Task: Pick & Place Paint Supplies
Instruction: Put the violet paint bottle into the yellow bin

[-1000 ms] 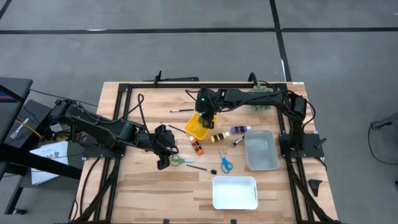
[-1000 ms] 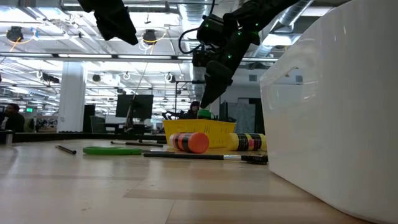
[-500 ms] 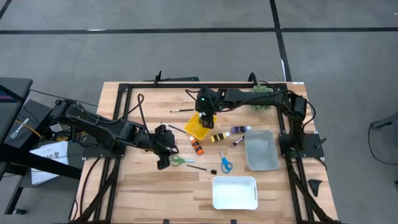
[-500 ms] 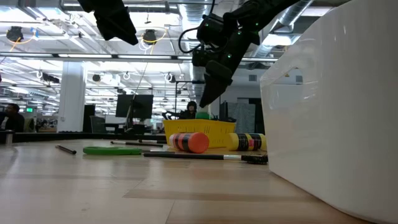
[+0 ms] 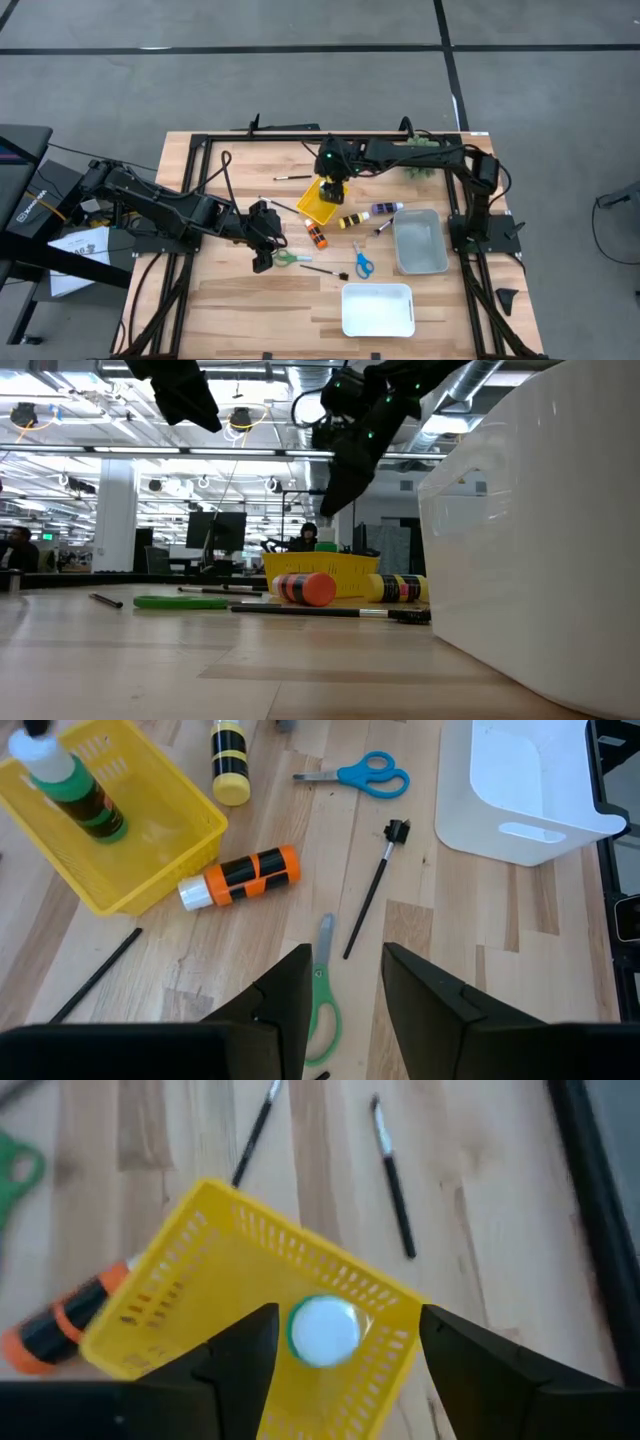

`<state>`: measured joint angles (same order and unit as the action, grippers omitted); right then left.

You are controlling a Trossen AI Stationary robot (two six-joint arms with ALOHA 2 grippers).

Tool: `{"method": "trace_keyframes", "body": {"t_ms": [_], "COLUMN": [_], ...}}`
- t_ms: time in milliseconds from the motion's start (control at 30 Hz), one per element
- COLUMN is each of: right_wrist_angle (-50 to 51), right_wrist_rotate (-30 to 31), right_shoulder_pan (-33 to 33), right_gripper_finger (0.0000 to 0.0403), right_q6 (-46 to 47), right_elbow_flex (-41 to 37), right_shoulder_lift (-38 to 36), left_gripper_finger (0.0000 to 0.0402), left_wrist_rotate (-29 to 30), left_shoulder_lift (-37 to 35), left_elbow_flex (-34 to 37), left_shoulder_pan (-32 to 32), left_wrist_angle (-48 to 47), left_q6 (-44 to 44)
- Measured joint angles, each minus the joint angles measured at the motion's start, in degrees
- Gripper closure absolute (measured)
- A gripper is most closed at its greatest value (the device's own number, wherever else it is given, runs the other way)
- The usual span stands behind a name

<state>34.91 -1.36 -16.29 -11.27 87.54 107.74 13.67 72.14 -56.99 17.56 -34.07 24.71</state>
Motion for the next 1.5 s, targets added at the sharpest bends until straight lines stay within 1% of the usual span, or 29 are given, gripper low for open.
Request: {"method": "trace_keyframes", "body": {"t_ms": [133, 267, 400, 533, 633, 833, 900, 967, 1067, 1233, 1300, 1500], "right_wrist_angle": [4.98, 14.37, 21.24, 22.64, 21.58, 19.97, 19.87, 20.4, 22.04, 21.43, 21.76, 21.81], "right_wrist_rotate": [-0.43, -4.64, -6.65, -8.93, -9.28, -9.28, -9.26, -9.23, -9.18, -9.08, -8.61, -7.73], "right_shoulder_pan": [0.05, 0.11, 0.15, 0.15, 0.13, 0.13, 0.24, 0.63, 1.12, 1.64, 1.48, -0.07], "right_gripper_finger": [0.0164, 0.0163, 0.0163, 0.0163, 0.0163, 0.0163, 0.0163, 0.0163, 0.0163, 0.0163, 0.0163, 0.0177], "right_q6": [2.66, 2.89, 2.85, 2.76, 3.97, 7.69, 7.65, 5.11, -3.43, -15.23, -17.2, -17.24], "right_elbow_flex": [0.6, 0.07, -2.54, -7.62, -12.49, -17.96, -18.51, -18.51, -18.57, -18.53, -18.51, -18.55], "right_shoulder_lift": [-4.18, -9.16, -13.41, -18.19, -21.02, -23.83, -23.91, -23.24, -22.29, -17.6, -15.33, -9.87], "left_gripper_finger": [0.0286, 0.0286, 0.0286, 0.0286, 0.0286, 0.0286, 0.0286, 0.0286, 0.0286, 0.0286, 0.0286, 0.0286], "left_wrist_rotate": [0.02, 0.04, 0.07, 0.1, 0.11, 0.33, 0.33, 0.31, 0.31, 0.28, 0.26, 0.24], "left_shoulder_lift": [0.0, 0.0, 0.0, 0.0, 0.0, -0.02, -0.02, -0.02, -0.02, -0.02, -0.02, -0.02], "left_elbow_flex": [-0.02, -0.02, -0.02, -0.02, -0.02, -0.02, -0.02, -0.02, -0.02, -0.02, -0.02, -0.02], "left_shoulder_pan": [0.0, 0.0, 0.0, 0.0, 0.0, 0.0, 0.0, 0.0, 0.0, 0.0, 0.0, 0.0], "left_wrist_angle": [-0.16, -0.42, -0.42, -0.5, -0.54, -0.57, -0.54, -0.58, -0.58, -0.54, -0.52, -0.63], "left_q6": [0.0, 0.0, -0.26, -0.34, -0.42, -0.43, -0.43, -0.42, -0.42, -0.42, -0.42, -0.42]}}
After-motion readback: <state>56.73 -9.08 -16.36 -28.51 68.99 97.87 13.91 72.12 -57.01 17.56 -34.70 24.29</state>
